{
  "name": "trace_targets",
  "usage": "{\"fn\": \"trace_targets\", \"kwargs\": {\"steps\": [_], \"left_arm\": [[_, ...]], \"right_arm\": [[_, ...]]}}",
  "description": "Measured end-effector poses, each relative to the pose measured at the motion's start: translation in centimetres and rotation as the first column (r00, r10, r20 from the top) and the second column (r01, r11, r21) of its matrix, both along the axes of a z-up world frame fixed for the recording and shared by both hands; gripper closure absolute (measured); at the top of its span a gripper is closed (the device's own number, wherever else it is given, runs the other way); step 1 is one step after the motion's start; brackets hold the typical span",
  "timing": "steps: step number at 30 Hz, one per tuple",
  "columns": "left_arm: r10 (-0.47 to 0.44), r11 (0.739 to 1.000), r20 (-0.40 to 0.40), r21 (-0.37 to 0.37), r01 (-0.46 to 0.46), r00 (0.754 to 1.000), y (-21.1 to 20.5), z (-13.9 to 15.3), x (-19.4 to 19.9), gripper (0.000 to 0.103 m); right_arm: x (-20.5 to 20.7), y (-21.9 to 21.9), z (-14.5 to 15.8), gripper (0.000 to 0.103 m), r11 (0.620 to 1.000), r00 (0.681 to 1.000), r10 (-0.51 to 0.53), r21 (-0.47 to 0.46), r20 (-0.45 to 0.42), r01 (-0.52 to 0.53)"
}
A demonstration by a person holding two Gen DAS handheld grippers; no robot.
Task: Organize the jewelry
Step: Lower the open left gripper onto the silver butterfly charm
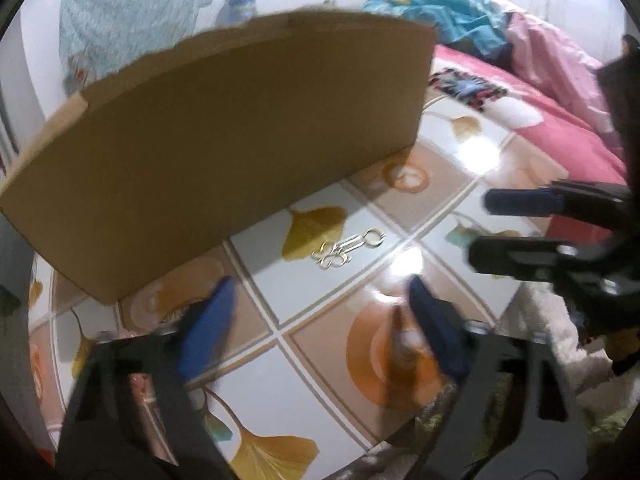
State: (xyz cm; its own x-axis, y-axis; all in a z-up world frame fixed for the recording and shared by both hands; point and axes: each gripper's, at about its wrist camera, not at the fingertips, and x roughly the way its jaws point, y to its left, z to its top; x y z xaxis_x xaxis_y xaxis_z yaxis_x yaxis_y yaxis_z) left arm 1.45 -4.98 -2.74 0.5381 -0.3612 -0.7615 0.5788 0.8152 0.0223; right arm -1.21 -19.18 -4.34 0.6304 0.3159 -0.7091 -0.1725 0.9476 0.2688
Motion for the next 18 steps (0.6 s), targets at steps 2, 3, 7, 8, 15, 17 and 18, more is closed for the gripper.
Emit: {"fn": "trace_targets", "kwargs": {"steps": [2, 3, 7, 8, 15, 17, 18], "left_arm": [[-0.018, 1.0, 0.017, -0.007, 0.018, 1.0, 0.1, 0.4, 0.0, 0.039], [-0.026, 1.0, 0.02, -0.014, 0.027, 0.999, 0.3, 0.5, 0.0, 0.048], [-0.066, 0.997, -0.018, -0.039, 0.066, 0.998, 0.4, 0.4, 1.0, 0.064], [-0.077, 0.996, -0.028, -0.037, 0.076, 0.997, 0.3, 0.3, 1.2, 0.064], [-0.133, 0.991, -0.05, 0.014, 0.134, 0.99, -1.3, -0.4, 2.4, 0.07], [-0.151, 0.988, -0.059, 0.022, 0.152, 0.987, -1.6, -0.4, 2.7, 0.073], [-0.157, 0.987, -0.062, 0.029, 0.159, 0.986, -1.6, -0.3, 2.7, 0.075]], "right_arm": [[0.4, 0.3, 0.0, 0.047, 1.0, 1.0, 0.001, -0.001, -0.007, -0.001], [0.6, 0.4, 0.0, 0.05, 1.0, 1.0, 0.001, -0.002, -0.01, -0.001], [1.2, 0.8, -0.2, 0.056, 1.0, 1.0, 0.008, 0.003, -0.022, -0.007], [1.3, 0.9, -0.2, 0.056, 1.0, 1.0, 0.011, 0.004, -0.027, -0.011], [1.5, 1.3, -0.3, 0.056, 1.0, 0.999, 0.023, 0.004, -0.038, -0.023], [1.6, 1.3, -0.5, 0.056, 1.0, 0.999, 0.024, 0.006, -0.043, -0.024], [1.7, 1.3, -0.5, 0.056, 1.0, 0.999, 0.024, 0.008, -0.044, -0.023]]}}
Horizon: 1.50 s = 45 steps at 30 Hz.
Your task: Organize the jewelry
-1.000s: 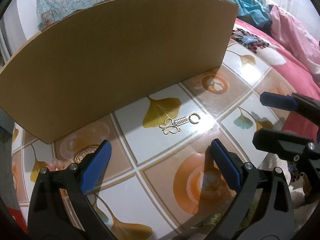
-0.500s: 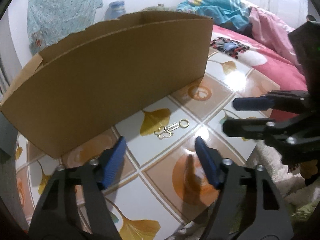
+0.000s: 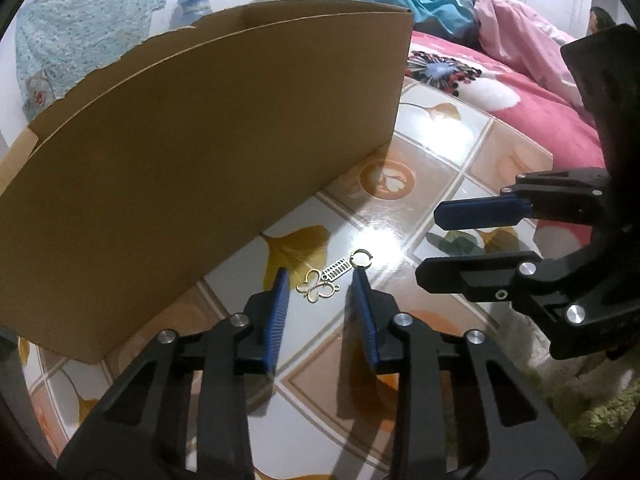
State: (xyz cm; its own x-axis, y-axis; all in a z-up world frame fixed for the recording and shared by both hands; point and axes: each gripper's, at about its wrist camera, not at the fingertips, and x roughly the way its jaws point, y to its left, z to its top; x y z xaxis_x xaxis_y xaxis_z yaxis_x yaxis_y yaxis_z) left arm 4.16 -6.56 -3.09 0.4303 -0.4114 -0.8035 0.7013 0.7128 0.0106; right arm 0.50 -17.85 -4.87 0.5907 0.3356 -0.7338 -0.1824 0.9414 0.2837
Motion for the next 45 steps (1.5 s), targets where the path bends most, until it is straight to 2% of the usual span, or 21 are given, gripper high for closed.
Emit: {"fn": "trace_targets", "kwargs": {"steps": [3, 7, 9, 12, 19, 23, 25, 26, 27, 34, 38, 44, 45], "left_arm": [[-0.048, 0.999, -0.005, 0.02, 0.048, 0.999, -0.3, 0.1, 0.0, 0.083], [-0.098, 0.994, 0.008, 0.049, 0.097, 0.995, -0.7, 0.3, -0.2, 0.085], [-0.109, 0.992, 0.018, 0.063, 0.108, 0.994, -0.8, 0.3, -0.3, 0.096], [-0.117, 0.99, 0.038, 0.082, 0.114, 0.992, -0.8, 0.2, -0.8, 0.096], [-0.076, 0.995, 0.023, 0.067, 0.074, 0.997, 0.4, 0.4, -1.4, 0.097], [-0.044, 0.998, 0.009, 0.039, 0.043, 0.999, 1.4, 0.5, -1.7, 0.095], [-0.031, 0.999, 0.011, 0.041, 0.031, 0.999, 1.7, 0.7, -1.9, 0.083], [-0.026, 0.999, 0.012, 0.04, 0.025, 1.0, 1.8, 0.7, -1.9, 0.074], [-0.021, 0.999, 0.01, 0.035, 0.02, 1.0, 1.9, 0.7, -1.9, 0.072], [0.041, 0.999, -0.035, 0.023, -0.041, 0.999, 1.8, 0.3, -1.0, 0.072], [0.017, 0.999, -0.036, 0.043, -0.016, 0.999, 0.9, 0.3, -1.0, 0.086], [0.001, 0.998, -0.014, 0.068, 0.0, 1.0, 0.2, 0.4, -1.3, 0.09], [-0.005, 0.997, -0.004, 0.072, 0.005, 1.0, 0.1, 0.5, -1.4, 0.103]], "right_arm": [[0.2, -0.1, -0.1, 0.056, 1.0, 1.0, 0.0, 0.008, -0.004, 0.0], [0.2, -0.3, 0.0, 0.056, 1.0, 1.0, -0.003, 0.013, -0.001, 0.003], [0.1, -0.4, 0.0, 0.056, 1.0, 1.0, -0.006, 0.013, 0.001, 0.006], [-0.1, -0.5, 0.1, 0.056, 1.0, 1.0, -0.008, 0.011, 0.003, 0.008], [-0.2, -0.4, 0.3, 0.057, 1.0, 1.0, -0.001, 0.008, 0.006, 0.001], [-0.1, 0.0, 0.4, 0.056, 1.0, 1.0, 0.008, 0.006, 0.008, -0.008], [-0.3, 0.1, 0.5, 0.056, 1.0, 1.0, 0.014, 0.005, 0.01, -0.014], [-0.3, 0.2, 0.5, 0.056, 1.0, 1.0, 0.015, 0.004, 0.009, -0.015], [-0.2, 0.2, 0.4, 0.056, 1.0, 1.0, 0.016, 0.005, 0.008, -0.016], [-0.4, 0.6, 0.4, 0.056, 1.0, 1.0, 0.024, 0.008, 0.013, -0.024], [-0.5, 0.4, 0.5, 0.056, 1.0, 1.0, 0.022, 0.012, 0.016, -0.023], [-1.0, 0.0, 0.5, 0.056, 1.0, 1.0, 0.013, 0.021, 0.023, -0.013], [-1.0, -0.1, 0.5, 0.056, 1.0, 1.0, 0.013, 0.02, 0.024, -0.013]]}}
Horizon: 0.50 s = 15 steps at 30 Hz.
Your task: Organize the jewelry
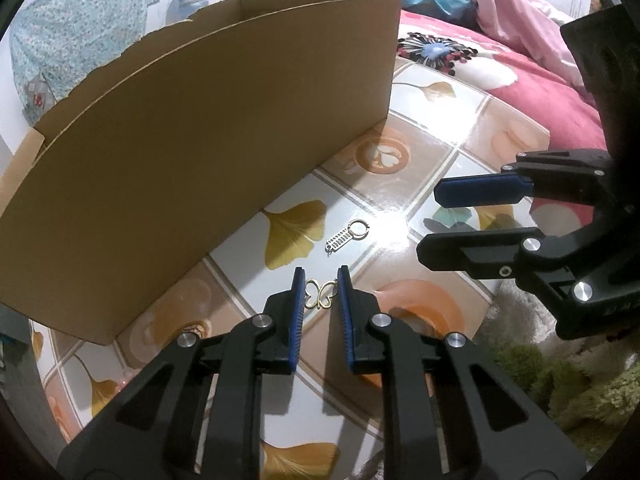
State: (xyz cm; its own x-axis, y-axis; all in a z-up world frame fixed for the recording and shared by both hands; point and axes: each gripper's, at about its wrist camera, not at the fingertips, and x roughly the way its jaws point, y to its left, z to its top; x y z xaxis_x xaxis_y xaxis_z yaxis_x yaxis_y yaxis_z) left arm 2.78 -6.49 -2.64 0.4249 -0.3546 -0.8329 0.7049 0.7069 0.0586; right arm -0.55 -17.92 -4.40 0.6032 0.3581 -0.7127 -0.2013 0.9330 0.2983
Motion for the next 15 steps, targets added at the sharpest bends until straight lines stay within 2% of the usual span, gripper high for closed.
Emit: {"fn": "trace_targets", "kwargs": {"steps": [7, 15], "left_arm": [[0.006, 1.0, 0.015, -0.011, -0.006, 1.0, 0.4, 0.3, -0.1, 0.103], [0.08, 0.996, 0.012, -0.048, -0.08, 0.997, 2.5, 0.8, 0.2, 0.103]], "right_arm": [[-0.1, -0.2, 0.2, 0.056, 1.0, 1.0, -0.004, -0.003, 0.006, 0.004], [0.1, 0.4, -0.2, 0.056, 1.0, 1.0, 0.015, -0.005, -0.008, -0.015]]}}
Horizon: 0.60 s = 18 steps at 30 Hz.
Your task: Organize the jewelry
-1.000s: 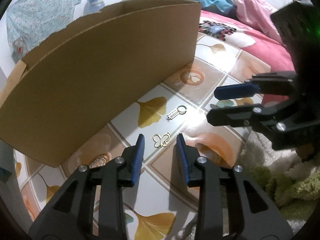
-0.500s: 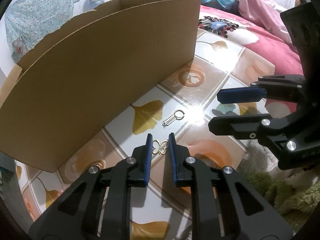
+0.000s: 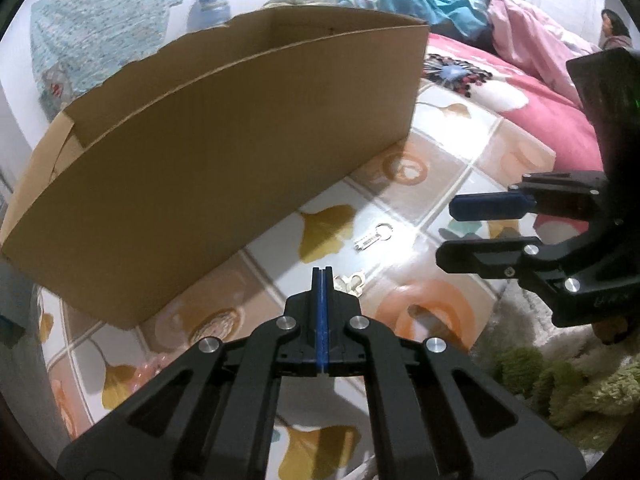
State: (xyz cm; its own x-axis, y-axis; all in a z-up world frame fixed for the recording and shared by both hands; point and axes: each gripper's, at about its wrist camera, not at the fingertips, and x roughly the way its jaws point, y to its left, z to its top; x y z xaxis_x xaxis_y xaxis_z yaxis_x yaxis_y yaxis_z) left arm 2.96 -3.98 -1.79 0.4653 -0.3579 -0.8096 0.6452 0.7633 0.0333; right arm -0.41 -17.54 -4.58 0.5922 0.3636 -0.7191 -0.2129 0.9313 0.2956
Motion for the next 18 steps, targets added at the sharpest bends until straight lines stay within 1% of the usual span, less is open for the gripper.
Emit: {"fn": "trace_targets", "kwargs": {"steps": [1, 2, 3, 4, 8, 9, 11, 13, 14, 16, 18], "left_arm": [[0.01, 1.0, -0.008, 0.003, -0.01, 1.0, 0.2, -0.2, 0.1, 0.101], [0.018, 1.0, -0.017, 0.002, -0.018, 1.0, 0.3, -0.4, 0.1, 0.098], [0.024, 1.0, -0.025, -0.003, -0.025, 0.999, 0.5, -0.6, 0.1, 0.095], [0.028, 1.0, -0.028, -0.006, -0.028, 0.999, 0.6, -0.7, 0.0, 0.094], [0.037, 0.999, -0.032, -0.018, -0.038, 0.999, 0.8, -0.9, -0.2, 0.083], [0.041, 0.999, -0.033, -0.018, -0.042, 0.999, 0.8, -0.9, -0.3, 0.081], [0.047, 0.999, -0.037, -0.02, -0.048, 0.998, 1.1, -1.0, -0.5, 0.08], [0.053, 0.998, -0.039, -0.022, -0.054, 0.998, 1.1, -1.0, -0.7, 0.078], [0.056, 0.998, -0.036, -0.021, -0.057, 0.998, 1.2, -1.0, -0.9, 0.074], [0.063, 0.998, -0.032, -0.018, -0.063, 0.998, 1.2, -1.1, -1.1, 0.073], [0.066, 0.998, -0.03, -0.02, -0.067, 0.997, 1.2, -1.1, -1.2, 0.07]], "right_arm": [[0.0, 0.2, 0.0, 0.056, 1.0, 1.0, 0.004, -0.003, -0.004, -0.004], [0.0, 0.3, -0.1, 0.056, 1.0, 1.0, 0.006, -0.006, -0.006, -0.006], [0.0, 0.5, -0.1, 0.052, 1.0, 1.0, 0.008, -0.01, -0.008, -0.008], [0.0, 0.6, -0.1, 0.045, 1.0, 1.0, 0.006, -0.015, -0.01, -0.006], [-0.3, 0.7, 0.0, 0.035, 0.999, 1.0, -0.005, -0.037, -0.007, 0.005], [-0.3, 0.7, 0.1, 0.031, 0.999, 1.0, -0.005, -0.041, -0.007, 0.005], [-0.4, 0.7, 0.3, 0.028, 0.999, 1.0, -0.015, -0.05, 0.003, 0.015], [-0.5, 0.4, 0.6, 0.022, 0.998, 1.0, -0.025, -0.056, 0.013, 0.026], [-0.5, 0.4, 0.7, 0.022, 0.998, 0.999, -0.03, -0.062, 0.015, 0.031], [-0.4, 0.5, 0.7, 0.019, 0.997, 0.999, -0.035, -0.074, 0.019, 0.036], [-0.6, 0.5, 0.8, 0.017, 0.996, 0.999, -0.039, -0.083, 0.024, 0.041]]}}
